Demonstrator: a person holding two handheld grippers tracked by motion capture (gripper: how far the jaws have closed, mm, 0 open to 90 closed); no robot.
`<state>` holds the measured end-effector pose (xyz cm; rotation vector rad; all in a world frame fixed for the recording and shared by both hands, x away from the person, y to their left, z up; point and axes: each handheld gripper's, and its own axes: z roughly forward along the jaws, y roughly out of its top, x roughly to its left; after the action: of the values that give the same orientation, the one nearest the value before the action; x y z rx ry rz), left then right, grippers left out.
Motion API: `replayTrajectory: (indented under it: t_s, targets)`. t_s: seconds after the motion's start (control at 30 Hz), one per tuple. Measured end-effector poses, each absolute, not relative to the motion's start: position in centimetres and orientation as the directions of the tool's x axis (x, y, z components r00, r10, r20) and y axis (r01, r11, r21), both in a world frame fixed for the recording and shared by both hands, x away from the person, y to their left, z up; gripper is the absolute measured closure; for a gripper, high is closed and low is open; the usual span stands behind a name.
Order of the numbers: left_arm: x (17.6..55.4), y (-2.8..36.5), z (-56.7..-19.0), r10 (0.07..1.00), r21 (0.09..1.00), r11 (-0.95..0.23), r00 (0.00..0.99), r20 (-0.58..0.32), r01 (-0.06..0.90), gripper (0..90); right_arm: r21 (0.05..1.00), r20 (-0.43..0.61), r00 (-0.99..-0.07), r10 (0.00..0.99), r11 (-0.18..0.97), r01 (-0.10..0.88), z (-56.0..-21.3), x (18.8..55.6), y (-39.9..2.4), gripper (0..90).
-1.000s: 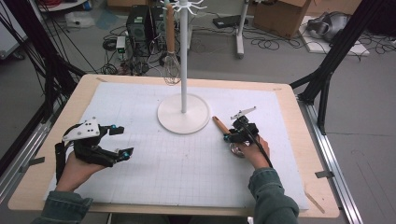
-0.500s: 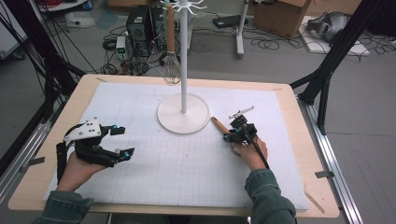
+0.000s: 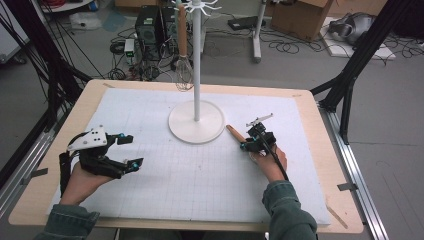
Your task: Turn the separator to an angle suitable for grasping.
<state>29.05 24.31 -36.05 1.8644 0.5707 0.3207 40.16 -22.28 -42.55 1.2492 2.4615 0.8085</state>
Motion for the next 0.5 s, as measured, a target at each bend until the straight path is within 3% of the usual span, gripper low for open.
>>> replayTrajectory:
  t_s: [0.27, 0.37, 0.5]
  targets:
    - [29.08, 24.56, -36.03, 0.536, 0.932, -0.278, 0.842, -0.050, 0.232, 14.1, 0.557, 0.082, -0.603, 0.794, 0.465, 0.688, -42.62, 40.27, -22.89, 66.8]
    - [29.06, 24.71, -35.98, 0.538, 0.932, -0.278, 0.842, -0.049, 0.232, 14.1, 0.540, 0.087, -0.607, 0.790, 0.474, 0.695, -42.49, 40.20, -22.93, 62.8]
    - [29.08, 24.70, -35.99, 0.537, 0.932, -0.277, 0.842, -0.049, 0.232, 14.1, 0.523, 0.053, -0.605, 0.795, 0.494, 0.695, -42.44, 40.00, -22.53, 65.8]
